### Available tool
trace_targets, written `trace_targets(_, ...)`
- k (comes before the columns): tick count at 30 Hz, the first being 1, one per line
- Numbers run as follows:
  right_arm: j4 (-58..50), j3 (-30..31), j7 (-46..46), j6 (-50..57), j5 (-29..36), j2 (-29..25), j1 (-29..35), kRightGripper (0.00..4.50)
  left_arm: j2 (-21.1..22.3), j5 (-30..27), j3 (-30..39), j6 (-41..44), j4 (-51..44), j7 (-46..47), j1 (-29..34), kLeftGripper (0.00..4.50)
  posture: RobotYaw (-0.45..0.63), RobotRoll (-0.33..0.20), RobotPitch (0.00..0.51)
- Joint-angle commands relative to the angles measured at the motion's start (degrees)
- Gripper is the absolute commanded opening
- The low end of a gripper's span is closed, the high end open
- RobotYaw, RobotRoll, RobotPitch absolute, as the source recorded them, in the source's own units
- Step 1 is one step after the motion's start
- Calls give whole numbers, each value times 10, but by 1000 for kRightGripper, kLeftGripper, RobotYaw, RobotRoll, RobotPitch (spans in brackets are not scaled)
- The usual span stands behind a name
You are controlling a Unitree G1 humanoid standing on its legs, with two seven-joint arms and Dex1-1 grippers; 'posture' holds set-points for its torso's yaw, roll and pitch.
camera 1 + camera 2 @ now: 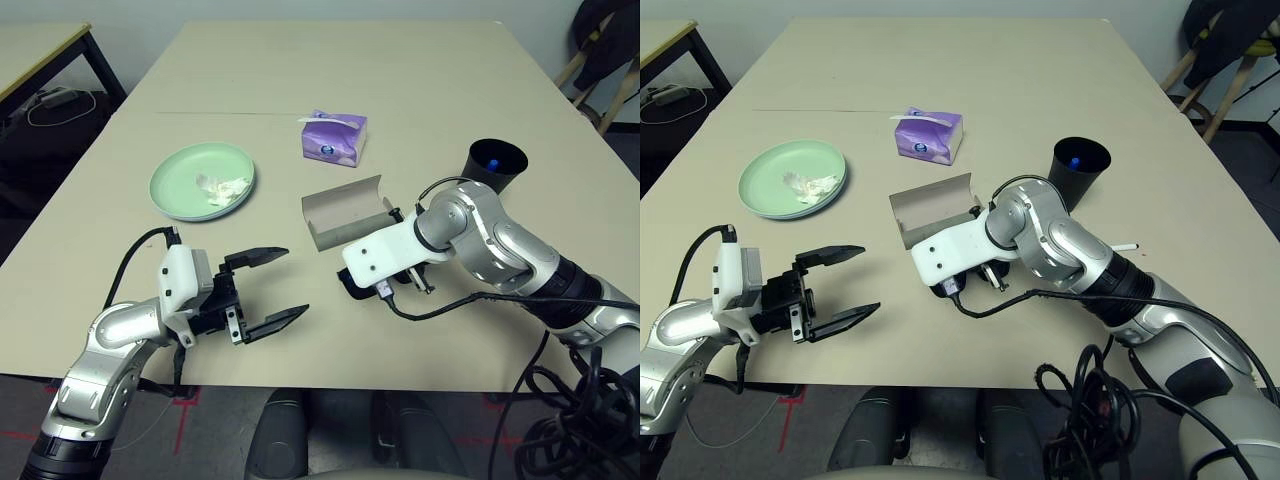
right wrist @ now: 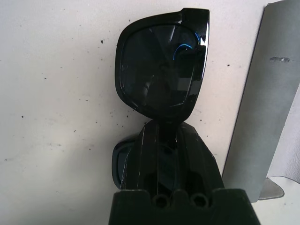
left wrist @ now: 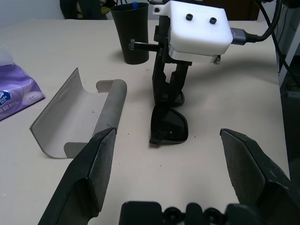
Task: Organize and tidy the items on the table.
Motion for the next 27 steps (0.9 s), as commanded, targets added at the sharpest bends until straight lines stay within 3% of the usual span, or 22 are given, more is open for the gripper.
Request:
trace_targets(1, 0, -6, 3, -3, 5, 0, -3, 412, -3, 6, -7, -6, 2, -2, -1, 4500, 187, 0, 128)
trace_targets(16, -8, -49, 33, -5, 54, -12, -62, 412, -2, 7, -7, -6, 5, -5, -3, 4500, 182, 0, 125)
trace_targets(27, 115, -60, -16, -61, 57, 18, -146, 412, -3, 7, -7, -8, 7, -5, -6, 4500, 191, 0, 115)
